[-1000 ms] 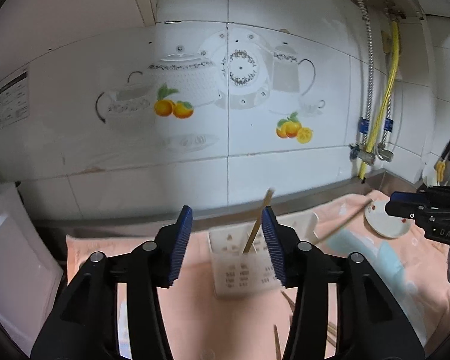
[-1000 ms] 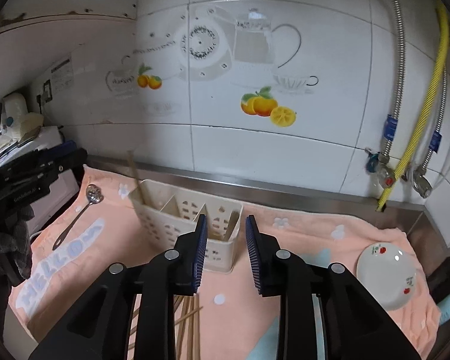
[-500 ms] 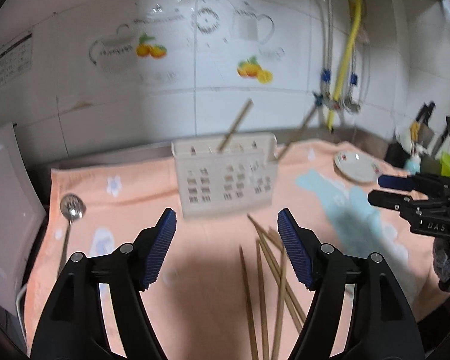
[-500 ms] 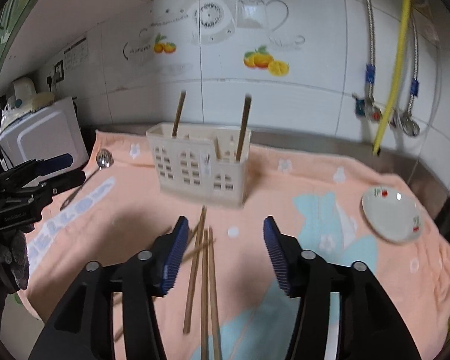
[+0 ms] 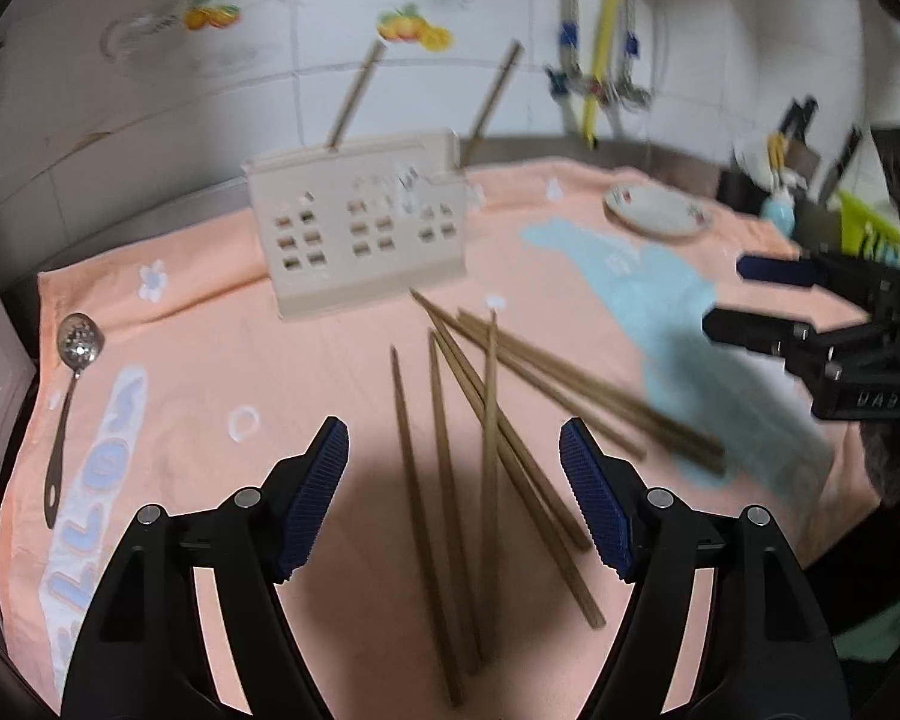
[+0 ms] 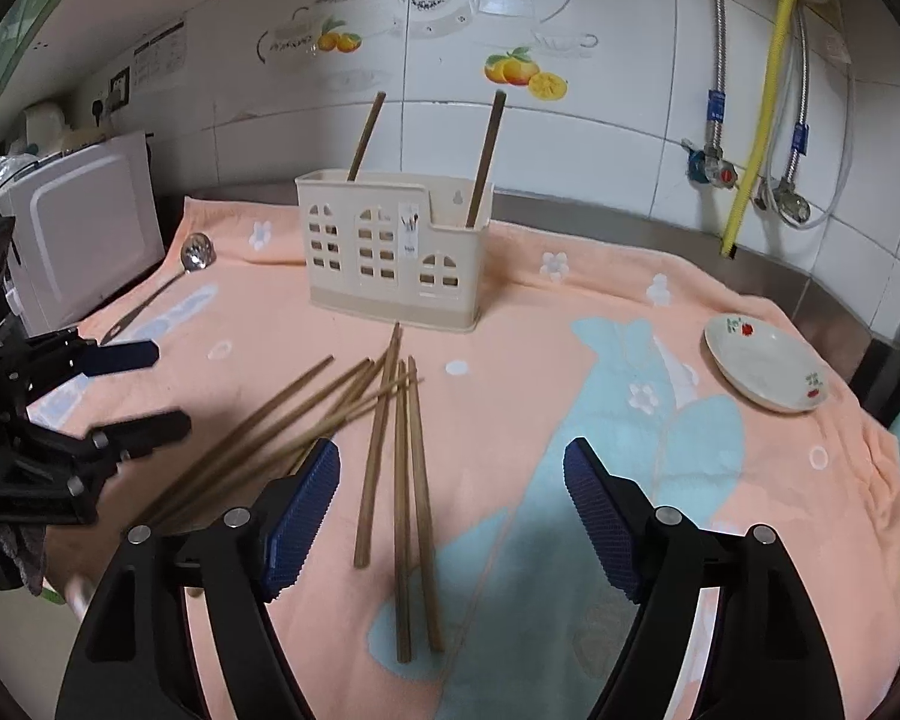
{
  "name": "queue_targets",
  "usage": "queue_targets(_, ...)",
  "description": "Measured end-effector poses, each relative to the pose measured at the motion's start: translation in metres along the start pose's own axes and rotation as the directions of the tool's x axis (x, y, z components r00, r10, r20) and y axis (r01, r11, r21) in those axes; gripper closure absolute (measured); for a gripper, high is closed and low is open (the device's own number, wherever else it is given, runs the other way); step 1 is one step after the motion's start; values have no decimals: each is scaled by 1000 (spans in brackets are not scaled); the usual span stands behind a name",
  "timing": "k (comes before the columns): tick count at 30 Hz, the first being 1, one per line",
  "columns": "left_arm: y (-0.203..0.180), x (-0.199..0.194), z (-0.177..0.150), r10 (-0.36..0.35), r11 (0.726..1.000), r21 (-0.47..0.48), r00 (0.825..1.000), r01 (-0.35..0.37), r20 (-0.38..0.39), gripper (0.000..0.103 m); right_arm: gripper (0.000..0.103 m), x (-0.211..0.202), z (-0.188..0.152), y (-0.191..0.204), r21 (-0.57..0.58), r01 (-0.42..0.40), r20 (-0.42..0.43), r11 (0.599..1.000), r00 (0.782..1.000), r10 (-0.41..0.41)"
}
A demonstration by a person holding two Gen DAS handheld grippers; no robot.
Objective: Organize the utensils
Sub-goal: 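Move both open tools back down to the remaining chopsticks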
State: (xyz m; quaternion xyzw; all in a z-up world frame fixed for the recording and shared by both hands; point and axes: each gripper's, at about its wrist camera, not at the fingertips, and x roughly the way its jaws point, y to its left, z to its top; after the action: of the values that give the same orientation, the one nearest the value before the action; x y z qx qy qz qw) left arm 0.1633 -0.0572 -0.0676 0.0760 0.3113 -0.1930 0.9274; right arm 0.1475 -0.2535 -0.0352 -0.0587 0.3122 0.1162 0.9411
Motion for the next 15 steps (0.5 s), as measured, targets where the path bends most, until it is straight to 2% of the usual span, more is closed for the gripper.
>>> queue_targets(9,-7,18,-15,-43,999,3,997,43,-56,32,29,8,-16,-9,66,-8,-36,998,999,11)
queue_targets(13,-11,25,-18,-66,998,13,995,67,-77,44,29,11,-22,-10,82,-11,-50,997,999,15)
queue_targets(15,-12,28,-20,-84,996,9,992,85,-92,55,29,13,-25,-11,93,-14,-59,996,998,19)
